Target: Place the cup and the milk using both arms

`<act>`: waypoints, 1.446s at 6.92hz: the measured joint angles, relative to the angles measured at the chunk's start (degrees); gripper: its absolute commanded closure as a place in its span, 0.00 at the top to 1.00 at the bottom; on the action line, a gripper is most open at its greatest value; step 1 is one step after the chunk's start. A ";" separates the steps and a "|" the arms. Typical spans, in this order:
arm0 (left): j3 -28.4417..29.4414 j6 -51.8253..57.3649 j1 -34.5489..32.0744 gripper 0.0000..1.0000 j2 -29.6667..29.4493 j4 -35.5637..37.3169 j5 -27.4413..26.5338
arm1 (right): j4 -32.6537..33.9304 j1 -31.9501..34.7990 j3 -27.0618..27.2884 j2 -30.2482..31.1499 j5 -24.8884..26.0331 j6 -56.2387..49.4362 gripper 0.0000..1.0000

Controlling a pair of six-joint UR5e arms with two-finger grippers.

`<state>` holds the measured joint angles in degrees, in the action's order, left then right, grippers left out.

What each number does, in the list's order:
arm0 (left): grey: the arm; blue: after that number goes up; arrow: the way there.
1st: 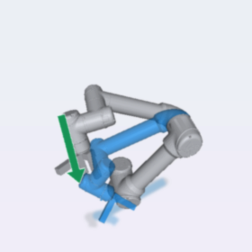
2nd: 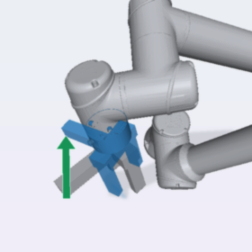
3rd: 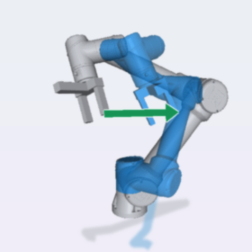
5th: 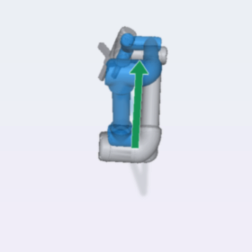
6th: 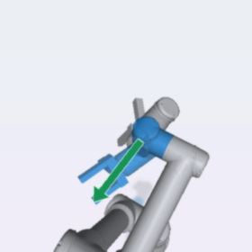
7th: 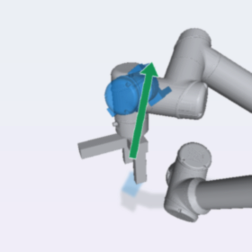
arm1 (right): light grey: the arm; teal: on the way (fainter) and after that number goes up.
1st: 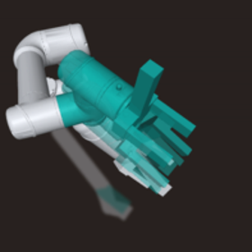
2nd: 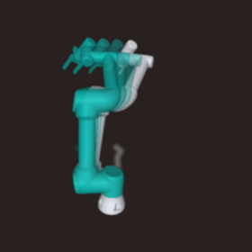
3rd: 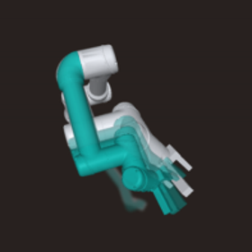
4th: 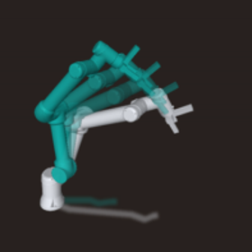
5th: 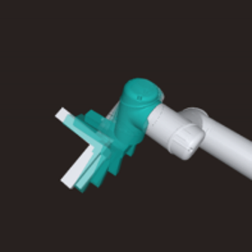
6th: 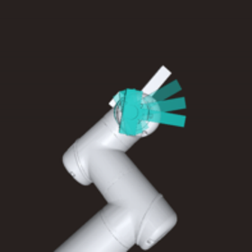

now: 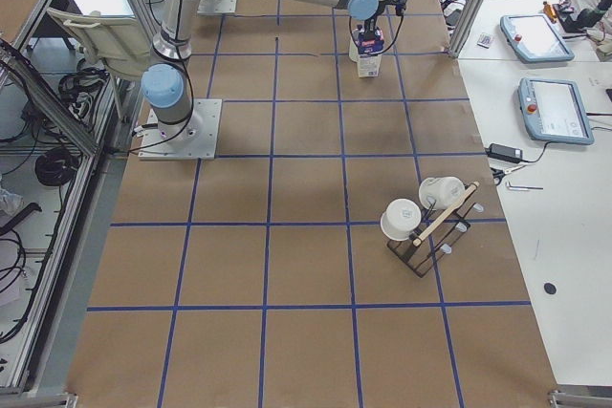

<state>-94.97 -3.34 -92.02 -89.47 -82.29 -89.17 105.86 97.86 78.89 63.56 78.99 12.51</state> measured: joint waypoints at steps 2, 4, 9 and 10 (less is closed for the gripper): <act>0.04 0.00 0.00 1.00 0.00 0.00 -0.04 | 0.09 -0.06 -0.06 0.20 0.35 -0.37 1.00; 0.04 0.00 -0.03 1.00 -0.11 0.02 0.02 | -0.91 -0.81 -0.02 2.25 1.32 -0.54 1.00; 0.05 0.00 0.00 1.00 -0.02 0.00 -0.06 | -25.34 -8.04 0.73 18.48 12.32 -4.87 1.00; 0.05 0.02 0.00 1.00 -0.01 -0.02 -0.10 | -27.58 -8.10 0.91 19.50 13.65 -5.21 1.00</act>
<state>-94.92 -3.32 -92.02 -89.48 -82.30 -89.27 78.28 89.76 79.80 83.06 92.63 7.30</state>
